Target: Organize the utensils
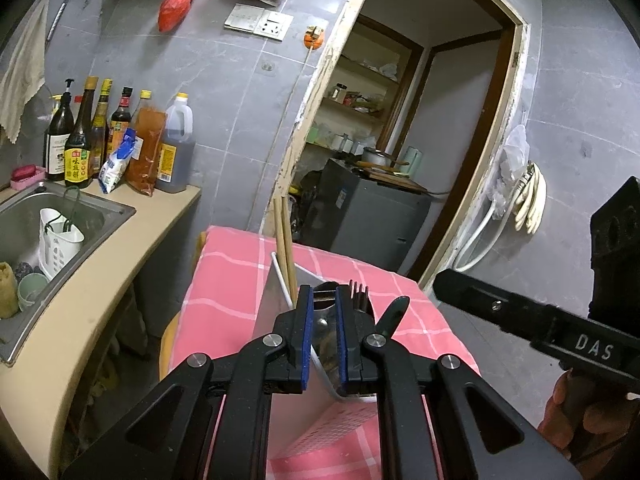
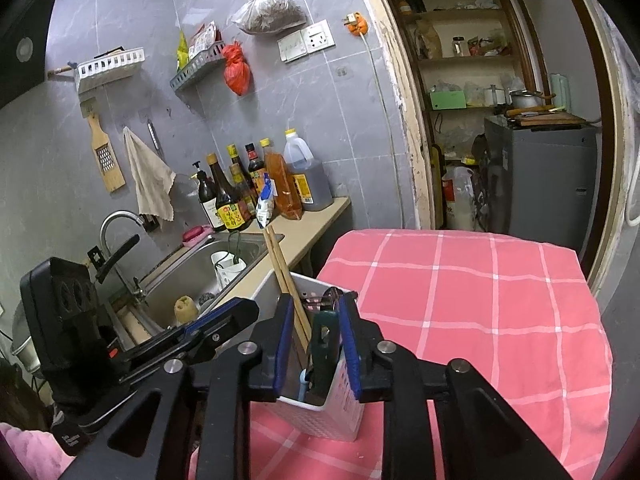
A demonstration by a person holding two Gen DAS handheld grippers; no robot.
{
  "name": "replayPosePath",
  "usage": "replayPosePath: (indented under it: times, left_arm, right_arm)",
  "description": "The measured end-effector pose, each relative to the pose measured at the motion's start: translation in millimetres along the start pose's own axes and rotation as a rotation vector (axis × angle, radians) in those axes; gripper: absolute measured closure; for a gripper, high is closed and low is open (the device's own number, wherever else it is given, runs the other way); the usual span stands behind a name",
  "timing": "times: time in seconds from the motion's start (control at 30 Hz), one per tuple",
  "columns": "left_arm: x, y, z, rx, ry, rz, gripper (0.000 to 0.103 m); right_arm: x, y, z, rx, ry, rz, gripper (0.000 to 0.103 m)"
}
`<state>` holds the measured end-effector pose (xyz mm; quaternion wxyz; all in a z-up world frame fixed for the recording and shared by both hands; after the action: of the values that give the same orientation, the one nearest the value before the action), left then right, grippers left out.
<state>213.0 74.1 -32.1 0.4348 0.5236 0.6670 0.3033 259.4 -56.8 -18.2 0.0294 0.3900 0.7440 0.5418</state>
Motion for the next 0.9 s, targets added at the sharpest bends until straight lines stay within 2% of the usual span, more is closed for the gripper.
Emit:
replayPosePath:
  times: [0.03,0.07,0.13,0.2,0.27,0.33,0.4,0.47,0.67,0.7,0.73,0.77,0.8,0.87,0.9]
  left_arm:
    - [0,0,-1,-0.003,-0.001,-0.003,0.088]
    - [0,1,-3,-0.008,0.003,-0.007,0.078]
    - [3,3,-6,-0.017,0.012,-0.025,0.068]
    - [6,6,-8,-0.024,0.018,-0.041,0.068]
    - [8,8,-9,-0.022,0.030,-0.040,0.068]
    - [8,11,-12,-0.025,0.035,-0.034,0.068]
    - [8,14,-15,-0.028,0.040,-0.026,0.064]
    - [9,15,-18,-0.030,0.041,-0.025,0.058]
    - [6,14,-25,-0.019,0.040,0.003,0.057]
    - [5,14,-27,-0.020,0.040,0.011,0.054]
    - [4,14,-29,-0.020,0.040,0.015,0.043]
    - [3,13,-31,-0.025,0.040,0.016,0.036]
    - [2,13,-35,-0.035,0.038,0.017,0.034]
    - [-1,12,-40,-0.044,0.038,0.022,0.032]
    - [-3,10,-42,-0.041,0.041,0.028,0.032]
  right_arm:
    - [0,1,-2,-0.005,-0.002,-0.003,0.076]
    - [0,2,-4,-0.013,-0.006,-0.005,0.071]
    - [0,4,-8,-0.030,-0.019,-0.008,0.067]
    - [-1,6,-12,-0.045,-0.036,-0.013,0.065]
    - [-3,7,-17,-0.068,-0.063,-0.010,0.057]
    - [-5,7,-21,-0.085,-0.086,-0.006,0.054]
    - [-8,7,-25,-0.099,-0.108,-0.001,0.052]
    - [-12,7,-30,-0.115,-0.134,0.009,0.043]
    - [-19,-1,-45,-0.143,-0.200,0.026,0.025]
    - [-20,-2,-47,-0.145,-0.211,0.027,0.024]
    - [-20,-5,-50,-0.147,-0.224,0.026,0.023]
    - [-20,-7,-53,-0.147,-0.238,0.023,0.021]
    - [-20,-9,-55,-0.147,-0.247,0.021,0.019]
    - [-20,-14,-63,-0.156,-0.275,0.020,0.007]
    - [-19,-16,-68,-0.161,-0.286,0.021,0.006]
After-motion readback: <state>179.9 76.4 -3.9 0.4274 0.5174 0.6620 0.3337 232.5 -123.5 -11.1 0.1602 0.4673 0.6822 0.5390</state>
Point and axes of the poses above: each gripper's, at about its wrist camera, not at the fingertips, and z roughly the way its jaws point, x to its left, y to its top, the point moved 5 cm from there along z, roughly the way its jaws point, and after that the axes turned 12 degrees about y, right-handed, at the moved point
